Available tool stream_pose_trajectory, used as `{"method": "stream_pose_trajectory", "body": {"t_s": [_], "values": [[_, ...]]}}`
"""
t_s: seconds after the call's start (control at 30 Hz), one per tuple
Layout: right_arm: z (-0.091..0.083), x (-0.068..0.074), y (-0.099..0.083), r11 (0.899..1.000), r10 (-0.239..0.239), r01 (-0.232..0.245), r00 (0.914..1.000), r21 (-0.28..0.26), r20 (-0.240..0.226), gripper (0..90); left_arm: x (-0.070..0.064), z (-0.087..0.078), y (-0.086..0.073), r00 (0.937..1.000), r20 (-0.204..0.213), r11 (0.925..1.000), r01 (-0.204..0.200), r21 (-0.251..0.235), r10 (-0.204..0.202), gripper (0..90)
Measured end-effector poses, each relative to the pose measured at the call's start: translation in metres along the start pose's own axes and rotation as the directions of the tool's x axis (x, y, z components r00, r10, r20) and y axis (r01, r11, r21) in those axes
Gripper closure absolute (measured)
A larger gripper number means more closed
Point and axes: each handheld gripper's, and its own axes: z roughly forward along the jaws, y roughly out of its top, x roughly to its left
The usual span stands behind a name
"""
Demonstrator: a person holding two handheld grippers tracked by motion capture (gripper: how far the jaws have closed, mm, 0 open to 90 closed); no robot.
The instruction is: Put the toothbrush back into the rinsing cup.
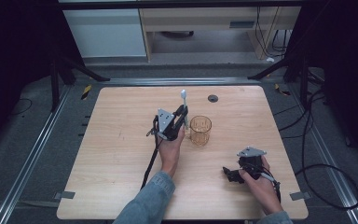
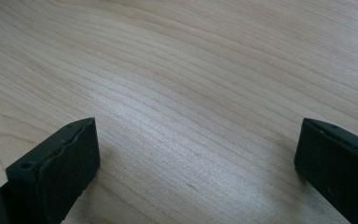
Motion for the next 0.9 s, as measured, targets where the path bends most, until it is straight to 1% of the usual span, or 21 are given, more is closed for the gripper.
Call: {"method": "stream_pose_trajectory", "body": {"t_s": [0.03, 0.1, 0.17, 0.4, 0.57, 0.6, 0.9], "values": [[0.000, 0.000, 0.000, 1.000, 0.000, 0.000, 1.0000, 0.000, 0.000, 0.4, 0.000, 0.000, -0.001, 1.0000, -0.006, 1.0000, -0.002, 0.000, 0.002, 78.7], [0.000, 0.000, 0.000, 1.000, 0.000, 0.000, 1.0000, 0.000, 0.000, 0.4, -0.001, 0.001, -0.002, 1.0000, 0.001, 1.0000, -0.002, 0.003, 0.002, 78.7], [0.000, 0.000, 0.000, 1.000, 0.000, 0.000, 1.0000, 0.000, 0.000, 0.4, -0.001, 0.001, -0.004, 0.9999, 0.000, 0.9999, -0.011, 0.007, 0.011, 78.7], [0.000, 0.000, 0.000, 1.000, 0.000, 0.000, 1.0000, 0.000, 0.000, 0.4, -0.001, 0.001, -0.009, 1.0000, 0.000, 0.9999, -0.006, 0.014, 0.006, 78.7], [0.000, 0.000, 0.000, 1.000, 0.000, 0.000, 1.0000, 0.000, 0.000, 0.4, -0.001, -0.001, -0.011, 0.9999, -0.006, 0.9997, -0.011, 0.021, 0.011, 78.7], [0.000, 0.000, 0.000, 1.000, 0.000, 0.000, 1.0000, 0.000, 0.000, 0.4, -0.001, -0.001, -0.012, 1.0000, -0.002, 0.9998, -0.007, 0.021, 0.007, 78.7], [0.000, 0.000, 0.000, 1.000, 0.002, -0.002, 1.0000, 0.000, 0.000, 0.4, -0.003, -0.004, -0.018, 0.9999, -0.002, 0.9993, -0.011, 0.037, 0.011, 78.7]]}}
